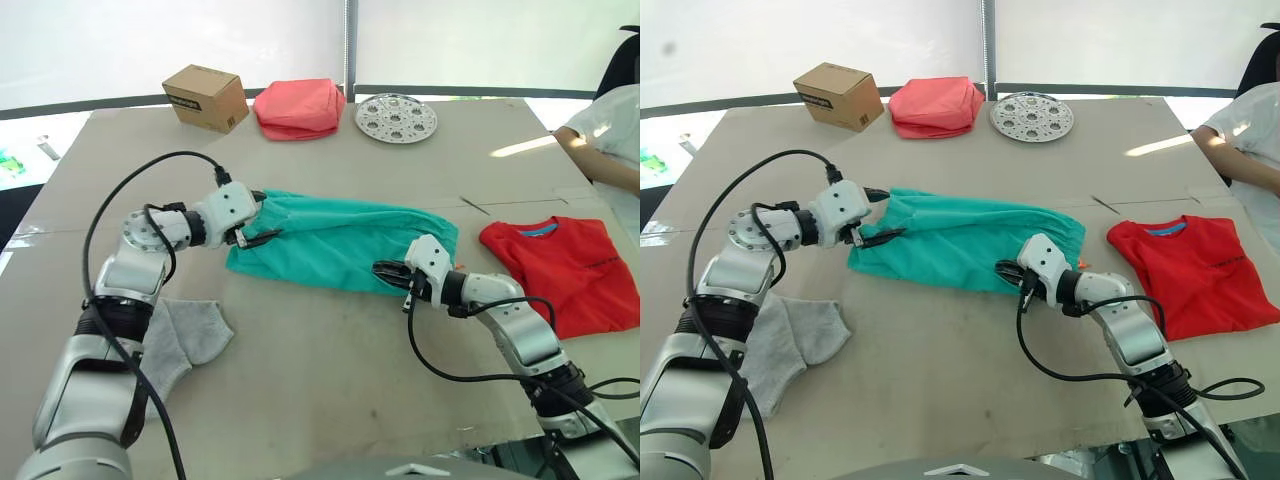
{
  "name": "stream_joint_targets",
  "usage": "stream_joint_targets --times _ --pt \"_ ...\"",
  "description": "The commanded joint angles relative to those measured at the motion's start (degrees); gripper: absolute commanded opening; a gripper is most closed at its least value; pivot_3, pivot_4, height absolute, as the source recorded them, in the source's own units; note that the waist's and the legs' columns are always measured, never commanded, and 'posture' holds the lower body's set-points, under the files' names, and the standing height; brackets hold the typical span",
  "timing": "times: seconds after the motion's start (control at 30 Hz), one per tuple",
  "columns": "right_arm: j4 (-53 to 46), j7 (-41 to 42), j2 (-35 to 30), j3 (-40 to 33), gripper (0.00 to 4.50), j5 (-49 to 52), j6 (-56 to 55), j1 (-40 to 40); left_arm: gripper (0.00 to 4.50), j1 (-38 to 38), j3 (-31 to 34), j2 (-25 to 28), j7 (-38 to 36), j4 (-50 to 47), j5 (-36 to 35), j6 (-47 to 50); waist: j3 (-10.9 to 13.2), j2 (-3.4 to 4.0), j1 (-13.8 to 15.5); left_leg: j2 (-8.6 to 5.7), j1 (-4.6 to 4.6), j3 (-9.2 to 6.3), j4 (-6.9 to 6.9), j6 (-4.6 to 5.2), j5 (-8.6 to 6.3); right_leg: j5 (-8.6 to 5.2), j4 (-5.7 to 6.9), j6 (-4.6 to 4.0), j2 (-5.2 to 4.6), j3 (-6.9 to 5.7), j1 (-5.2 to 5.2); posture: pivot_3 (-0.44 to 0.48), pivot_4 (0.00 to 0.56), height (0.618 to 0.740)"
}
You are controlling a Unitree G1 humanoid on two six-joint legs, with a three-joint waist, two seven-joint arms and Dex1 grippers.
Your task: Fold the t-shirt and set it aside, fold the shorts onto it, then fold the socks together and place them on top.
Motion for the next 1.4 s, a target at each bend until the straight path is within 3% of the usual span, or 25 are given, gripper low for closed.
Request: stream_joint_targets --times 0.03,0.17,0.23,0.27,0.4,0.5,0.6,0.73,0.83,0.93,1.03,1.13,1.33,1.4 --pt "-1.7 -0.7 0.3 0.9 0.0 -0.9 -0.7 -0.1 3.21 -6.6 -0.5 -3.1 -3.4 8.4 0.1 -1.0 0.0 -0.01 0.1 0.01 -0.05 0.02 0.01 0.0 0.0 0.0 0.0 0.0 0.01 -0.06 -0.01 0.0 0.15 0.74" --pt "-0.3 -1.8 0.1 1.1 0.0 -2.4 -1.2 0.7 1.36 -16.9 4.1 -6.6 -10.5 17.6 -6.7 16.8 0.0 -0.11 0.0 0.02 -0.37 -0.17 0.2 0.0 0.01 0.07 0.01 0.19 0.03 -0.3 -0.06 0.0 0.15 0.74" --pt "0.2 -2.2 0.1 0.9 0.0 -2.7 -1.3 1.0 0.28 -22.5 5.7 -7.3 -10.6 23.1 -7.3 22.2 0.0 -0.14 -0.3 0.01 -0.39 -0.17 0.22 0.01 0.01 0.0 0.02 0.46 0.04 -0.3 -0.06 0.0 0.15 0.74" --pt "0.4 -2.2 -0.1 1.0 0.0 -2.8 -1.5 1.1 0.06 -24.7 6.0 -7.6 -9.3 25.3 -6.7 22.3 0.0 -0.14 -0.3 0.01 -0.35 -0.17 0.21 0.01 0.01 -0.01 0.02 0.51 0.05 -0.29 -0.06 0.0 0.15 0.74" --pt "0.8 -2.1 -0.6 1.6 0.0 -3.5 -2.2 1.5 0.06 -29.1 5.2 -9.4 0.1 30.1 -2.6 17.7 0.0 -0.14 -0.7 0.01 -0.33 -0.22 0.19 0.01 0.01 -0.02 0.03 0.51 0.06 -0.3 -0.05 0.0 0.15 0.74" --pt "1.0 -2.4 -0.2 1.2 0.0 -3.3 -2.2 1.8 0.06 -28.3 2.1 -11.9 8.7 32.8 2.9 14.8 0.0 -0.15 -0.6 0.01 -0.32 -0.24 0.19 0.01 0.01 0.01 0.05 0.48 0.04 -0.29 -0.04 0.0 0.15 0.74" --pt "0.6 -2.7 0.0 1.2 0.0 -3.4 -2.3 2.1 1.0 -27.4 3.8 -12.9 10.1 34.1 2.3 17.3 0.0 -0.16 -0.7 0.0 -0.32 -0.22 0.2 0.01 0.01 0.11 0.05 0.34 0.03 -0.29 -0.03 0.0 0.15 0.74" --pt "-2.2 -2.5 -0.4 -0.1 0.0 -2.0 -1.3 3.5 2.85 -27.4 14.1 -10.4 4.6 30.5 -8.1 26.4 0.1 -0.19 -1.3 0.04 -0.34 -0.25 0.19 -0.01 0.02 0.1 0.05 0.33 0.05 -0.31 -0.05 0.0 0.15 0.74" --pt "-4.0 -1.8 -1.3 -0.7 0.0 -0.9 -0.7 4.9 2.85 -23.8 20.8 -5.7 0.4 22.2 -15.5 41.6 0.1 -0.19 -2.1 0.07 -0.33 -0.25 0.18 -0.03 0.03 0.1 0.08 0.33 0.05 -0.31 -0.06 0.0 0.15 0.74" --pt "-4.8 -2.0 -1.7 -1.0 0.0 -0.3 -0.1 5.7 2.85 -13.6 24.3 -1.6 -1.8 5.7 -22.1 56.9 0.1 -0.15 -2.8 0.1 -0.17 -0.4 0.07 -0.25 0.16 0.08 0.1 0.37 0.04 -0.18 -0.05 0.0 0.15 0.74" --pt "-5.3 -1.9 -1.8 -0.9 0.0 -0.1 0.2 6.0 4.23 -0.2 27.1 1.2 -2.3 -14.8 -29.2 68.8 0.1 -0.15 -2.8 0.2 -0.01 -0.37 0.02 -0.28 0.17 0.09 0.17 0.34 -0.02 -0.01 0.0 0.0 0.15 0.74" --pt "-5.5 -1.9 -1.6 -0.9 0.0 0.1 0.4 6.0 4.42 10.9 32.0 0.5 2.6 -29.5 -34.1 78.5 0.1 -0.21 -1.8 0.2 -0.1 -0.45 0.07 -0.28 0.16 0.04 0.12 0.25 -0.08 -0.09 -0.03 0.0 0.15 0.74" --pt "-6.1 -2.0 -1.3 -1.3 0.0 1.0 1.1 5.9 4.42 18.7 36.1 -3.4 10.8 -40.9 -37.7 82.8 0.1 -0.18 -0.7 0.14 -0.01 -0.48 0.1 -0.28 0.16 -0.04 0.13 0.1 -0.16 -0.07 0.01 0.0 0.15 0.74" --pt "-6.0 -1.8 -1.6 -1.2 0.0 1.1 1.1 5.8 4.42 18.5 34.8 -6.4 16.1 -40.5 -34.5 78.1 0.1 -0.22 -0.5 0.11 -0.01 -0.49 0.11 -0.3 0.17 -0.03 0.13 0.08 -0.15 -0.07 0.03 0.0 0.15 0.74"
